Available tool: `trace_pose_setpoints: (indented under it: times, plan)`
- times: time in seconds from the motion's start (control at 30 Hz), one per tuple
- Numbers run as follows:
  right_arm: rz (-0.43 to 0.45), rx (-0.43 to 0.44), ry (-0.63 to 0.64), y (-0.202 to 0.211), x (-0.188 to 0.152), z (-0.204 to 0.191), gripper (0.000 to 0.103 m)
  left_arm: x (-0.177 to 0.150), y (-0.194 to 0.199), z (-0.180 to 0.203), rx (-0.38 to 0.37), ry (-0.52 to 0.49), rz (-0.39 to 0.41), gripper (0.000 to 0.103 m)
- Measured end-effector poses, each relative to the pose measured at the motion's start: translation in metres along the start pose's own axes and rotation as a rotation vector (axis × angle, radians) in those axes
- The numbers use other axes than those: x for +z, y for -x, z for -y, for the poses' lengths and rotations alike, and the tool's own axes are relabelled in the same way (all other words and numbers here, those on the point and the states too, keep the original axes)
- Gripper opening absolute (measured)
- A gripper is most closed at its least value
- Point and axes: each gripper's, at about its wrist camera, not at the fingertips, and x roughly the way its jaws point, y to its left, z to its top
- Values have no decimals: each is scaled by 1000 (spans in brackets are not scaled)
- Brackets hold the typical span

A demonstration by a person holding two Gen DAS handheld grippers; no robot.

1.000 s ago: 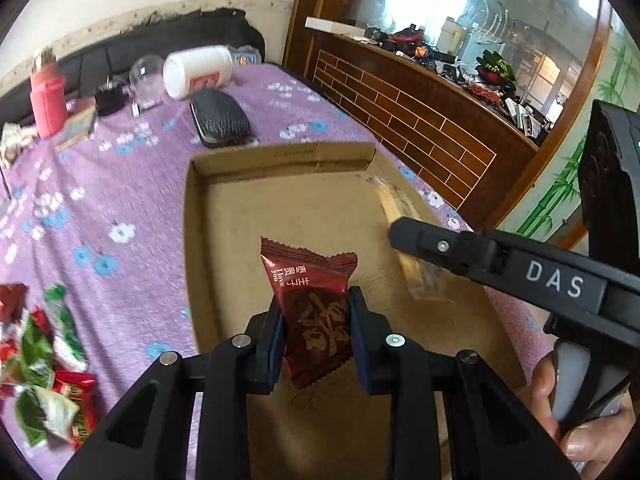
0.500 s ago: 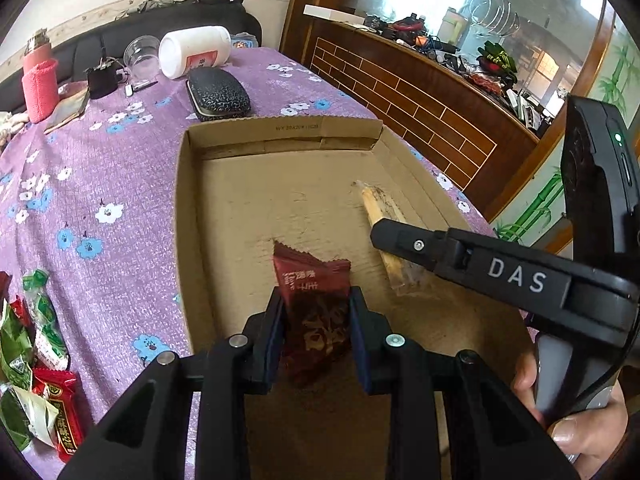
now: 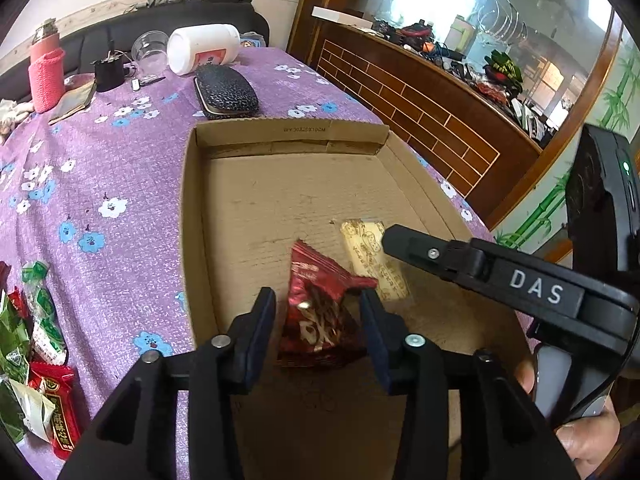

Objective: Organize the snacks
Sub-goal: 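Open the left gripper dropping the red pouch while the right gripper releases the biscuit in the tray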

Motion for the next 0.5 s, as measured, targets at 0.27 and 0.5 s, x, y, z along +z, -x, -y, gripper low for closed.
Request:
trace_pose_setpoints:
  times: [0.27, 0.5]
  plan:
    - [108, -55, 37, 27, -4, -10, 49, 2, 11, 4, 36, -3, 24, 55]
    - [187, -36, 6, 70, -17, -6, 59, 3, 40, 8, 44, 1, 52, 61]
